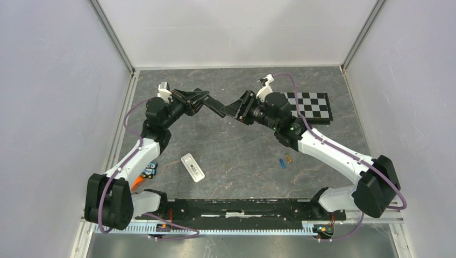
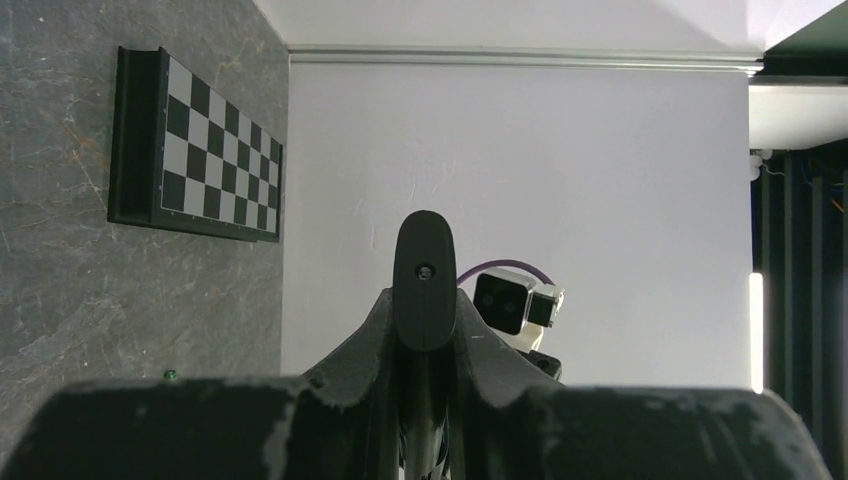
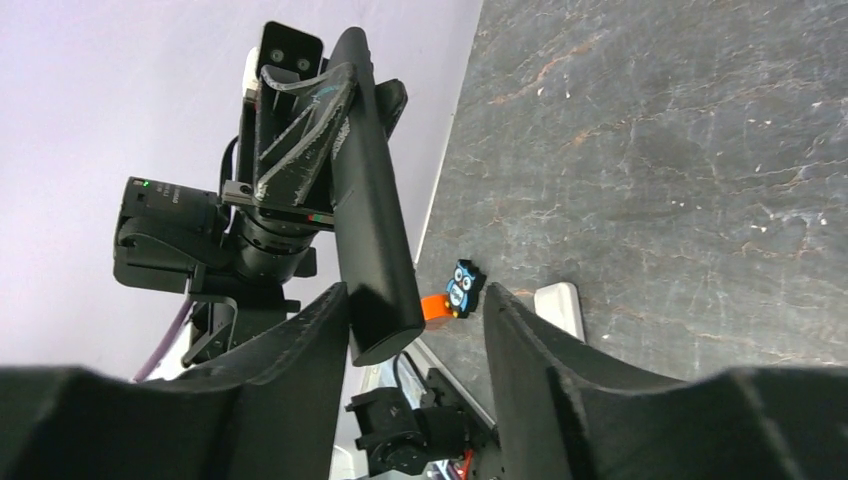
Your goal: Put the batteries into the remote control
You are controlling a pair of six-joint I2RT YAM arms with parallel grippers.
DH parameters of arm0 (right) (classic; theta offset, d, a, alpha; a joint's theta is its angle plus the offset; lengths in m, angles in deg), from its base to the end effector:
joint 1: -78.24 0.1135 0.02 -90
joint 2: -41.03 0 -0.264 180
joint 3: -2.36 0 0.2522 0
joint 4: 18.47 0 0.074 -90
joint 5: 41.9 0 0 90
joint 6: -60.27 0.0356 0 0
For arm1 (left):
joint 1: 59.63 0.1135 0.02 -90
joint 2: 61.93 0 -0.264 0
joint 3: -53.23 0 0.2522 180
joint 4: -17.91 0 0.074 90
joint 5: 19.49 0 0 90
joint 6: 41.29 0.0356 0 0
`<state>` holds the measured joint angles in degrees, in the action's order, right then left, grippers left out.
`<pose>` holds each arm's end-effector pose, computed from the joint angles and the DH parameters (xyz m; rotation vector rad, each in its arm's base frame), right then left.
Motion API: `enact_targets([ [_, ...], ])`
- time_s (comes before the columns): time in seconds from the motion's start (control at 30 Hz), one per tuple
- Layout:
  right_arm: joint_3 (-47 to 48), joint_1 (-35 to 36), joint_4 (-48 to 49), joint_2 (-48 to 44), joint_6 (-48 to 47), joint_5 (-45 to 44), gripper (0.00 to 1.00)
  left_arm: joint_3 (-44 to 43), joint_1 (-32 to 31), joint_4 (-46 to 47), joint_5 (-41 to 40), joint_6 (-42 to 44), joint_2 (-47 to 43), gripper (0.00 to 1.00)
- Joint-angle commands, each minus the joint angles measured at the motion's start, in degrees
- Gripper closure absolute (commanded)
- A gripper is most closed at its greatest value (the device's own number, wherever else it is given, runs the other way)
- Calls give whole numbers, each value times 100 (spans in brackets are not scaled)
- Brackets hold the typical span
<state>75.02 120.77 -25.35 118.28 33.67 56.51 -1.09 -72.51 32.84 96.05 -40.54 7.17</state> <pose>0.2324 0.2203 0.3291 0.2458 2.0034 1.4040 0.2654 -0.0764 0.2961 -0.7987 1.6833 -1.6757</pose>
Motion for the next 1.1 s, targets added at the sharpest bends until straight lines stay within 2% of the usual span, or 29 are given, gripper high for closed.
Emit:
enact_targets([
  [0.0, -134, -67, 196, 26, -144, 156, 41, -304, -30, 796, 362, -171, -20, 98],
  [0.07, -249, -108, 587, 42, 26, 256, 39, -313, -29, 837, 477, -163, -14, 98],
  [0.33, -68, -210, 1125, 276, 148, 602, 33, -205, -30, 884, 727, -110, -12, 98],
  [0.47, -47, -231, 1338, 356, 190, 863, 33, -190, -30, 948, 768, -119, 37, 98],
  [0.67, -107, -244, 1743, 600, 261, 1596, 51, -293, -32, 1178, 905, -238, 165, 98],
  [0.8, -76, -298, 1522, 662, -14, 2073, 64, -364, -30, 1216, 996, -333, 231, 98],
  [0.93, -335, -441, 1369, 465, -78, 1907, 71, -362, -30, 1288, 996, -372, 248, 98],
  [1.07, -352, -464, 1398, 523, 7, 1824, 73, -366, -30, 1499, 1019, -391, 286, 98],
])
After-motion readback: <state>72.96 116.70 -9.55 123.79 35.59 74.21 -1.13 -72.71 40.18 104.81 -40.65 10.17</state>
